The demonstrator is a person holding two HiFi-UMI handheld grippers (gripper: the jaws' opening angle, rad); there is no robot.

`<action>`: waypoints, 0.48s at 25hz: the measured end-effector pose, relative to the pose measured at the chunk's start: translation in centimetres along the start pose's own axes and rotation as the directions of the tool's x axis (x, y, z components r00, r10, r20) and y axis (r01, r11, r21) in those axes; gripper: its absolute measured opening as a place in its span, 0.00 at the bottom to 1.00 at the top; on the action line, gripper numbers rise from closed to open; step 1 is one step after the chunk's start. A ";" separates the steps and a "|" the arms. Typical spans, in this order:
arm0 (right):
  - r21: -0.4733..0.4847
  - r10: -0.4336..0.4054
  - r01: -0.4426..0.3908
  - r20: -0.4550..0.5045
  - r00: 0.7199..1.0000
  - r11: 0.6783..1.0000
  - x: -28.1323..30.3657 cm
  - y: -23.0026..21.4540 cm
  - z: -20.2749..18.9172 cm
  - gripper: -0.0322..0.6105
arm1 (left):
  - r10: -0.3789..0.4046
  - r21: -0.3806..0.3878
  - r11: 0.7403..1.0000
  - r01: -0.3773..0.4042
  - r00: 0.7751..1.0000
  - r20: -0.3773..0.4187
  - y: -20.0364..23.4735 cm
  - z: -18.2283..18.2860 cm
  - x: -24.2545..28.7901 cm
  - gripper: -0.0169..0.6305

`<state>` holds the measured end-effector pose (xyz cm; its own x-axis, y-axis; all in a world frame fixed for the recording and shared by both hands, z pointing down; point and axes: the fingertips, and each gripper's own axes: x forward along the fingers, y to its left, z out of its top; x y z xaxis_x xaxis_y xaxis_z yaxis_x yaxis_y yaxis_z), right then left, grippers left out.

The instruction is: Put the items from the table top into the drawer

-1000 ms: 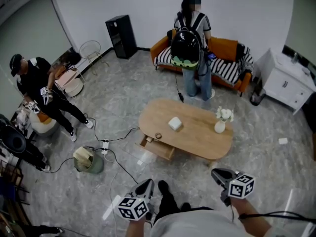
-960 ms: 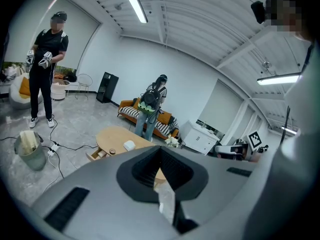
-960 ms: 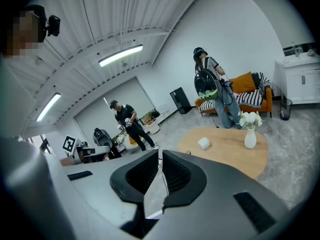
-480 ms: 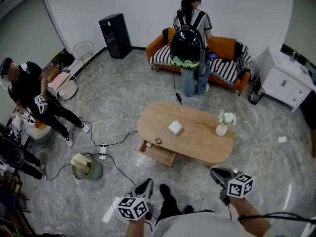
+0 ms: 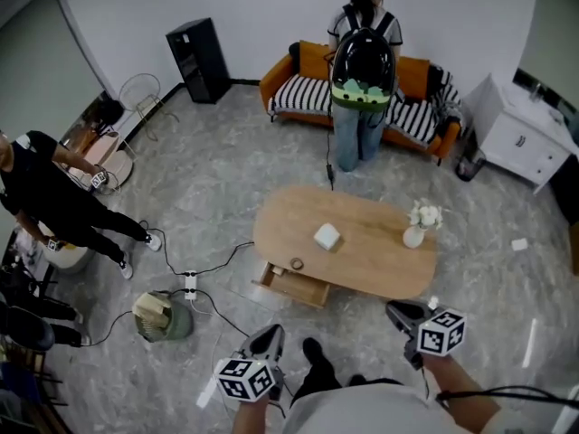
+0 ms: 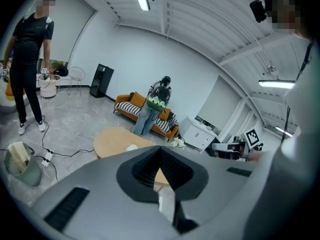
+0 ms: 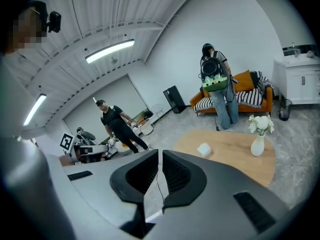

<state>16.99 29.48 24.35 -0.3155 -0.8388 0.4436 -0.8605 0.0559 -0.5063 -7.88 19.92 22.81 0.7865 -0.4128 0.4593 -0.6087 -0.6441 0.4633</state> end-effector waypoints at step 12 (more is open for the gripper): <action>-0.037 -0.060 0.060 -0.002 0.998 0.998 7.4 1.7 2.5 0.13 | -0.068 0.022 0.997 0.069 0.997 -0.027 6.7 4.7 3.3 0.03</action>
<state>14.23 22.06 24.96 -0.2641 -0.8397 0.4745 -0.8920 0.0256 -0.4513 -8.88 11.25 23.85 0.8231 -0.3507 0.4467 -0.5506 -0.6852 0.4768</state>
